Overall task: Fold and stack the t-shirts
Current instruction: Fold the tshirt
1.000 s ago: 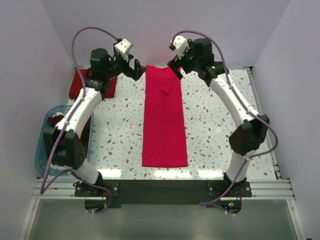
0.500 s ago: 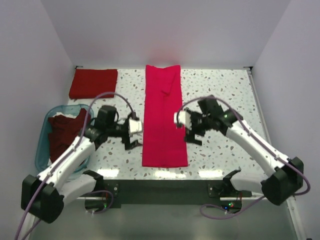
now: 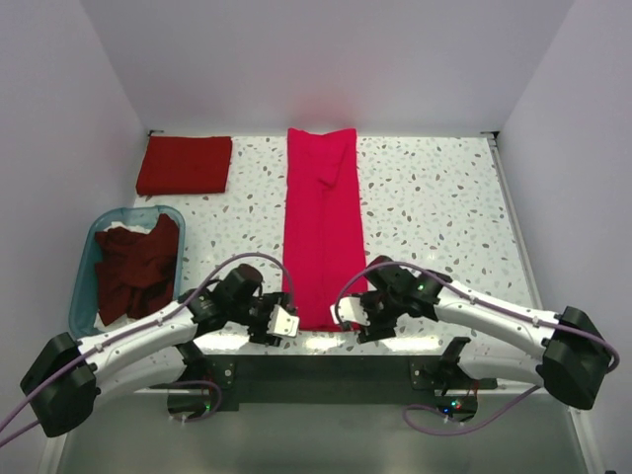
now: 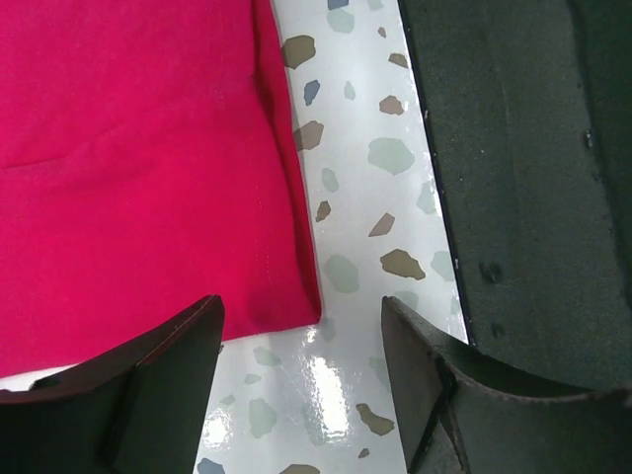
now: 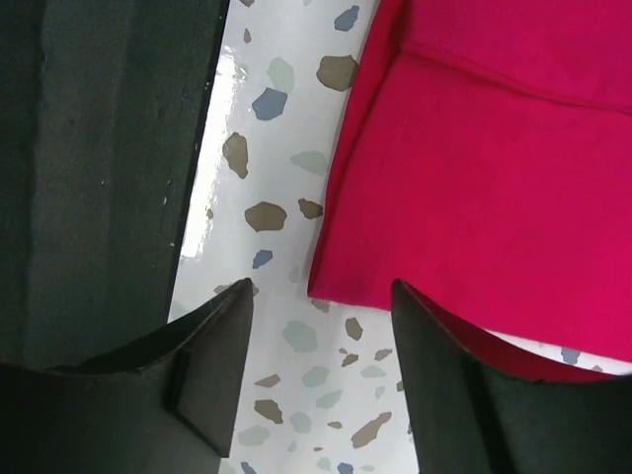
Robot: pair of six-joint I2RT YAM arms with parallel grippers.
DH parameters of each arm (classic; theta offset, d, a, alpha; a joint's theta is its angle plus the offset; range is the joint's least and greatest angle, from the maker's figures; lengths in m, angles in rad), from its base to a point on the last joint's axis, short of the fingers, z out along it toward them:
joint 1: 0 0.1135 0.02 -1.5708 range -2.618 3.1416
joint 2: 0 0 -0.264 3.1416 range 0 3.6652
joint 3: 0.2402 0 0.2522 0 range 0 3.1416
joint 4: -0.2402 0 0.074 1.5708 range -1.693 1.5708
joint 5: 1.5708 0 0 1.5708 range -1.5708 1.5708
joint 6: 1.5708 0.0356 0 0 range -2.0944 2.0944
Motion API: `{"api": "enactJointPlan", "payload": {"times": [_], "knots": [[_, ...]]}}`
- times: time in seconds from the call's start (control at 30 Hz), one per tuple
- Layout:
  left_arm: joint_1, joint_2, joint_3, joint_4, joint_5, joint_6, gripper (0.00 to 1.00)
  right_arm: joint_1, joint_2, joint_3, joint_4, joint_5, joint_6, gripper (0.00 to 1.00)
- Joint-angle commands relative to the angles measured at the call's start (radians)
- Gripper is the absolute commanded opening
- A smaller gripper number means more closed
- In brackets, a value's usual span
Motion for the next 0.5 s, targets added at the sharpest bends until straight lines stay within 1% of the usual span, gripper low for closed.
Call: {"api": "enactJointPlan", "payload": {"times": [0.0,0.07,0.17,0.37,0.47], "knots": [[-0.023,0.039,-0.007,0.108,-0.064,-0.011,0.69,0.035,0.027,-0.019,0.108,0.032,0.014,0.6],[-0.023,0.061,-0.003,0.116,-0.085,-0.003,0.67,0.05,0.05,-0.027,0.124,0.058,0.011,0.56],[-0.022,0.09,-0.007,0.124,-0.093,0.025,0.66,0.055,0.084,-0.037,0.152,0.093,0.006,0.52],[-0.022,0.13,-0.027,0.162,-0.114,0.052,0.62,0.059,0.115,-0.076,0.186,0.167,-0.019,0.52],[-0.023,0.142,-0.038,0.171,-0.114,0.066,0.56,0.059,0.133,-0.087,0.193,0.175,-0.023,0.51]]}}
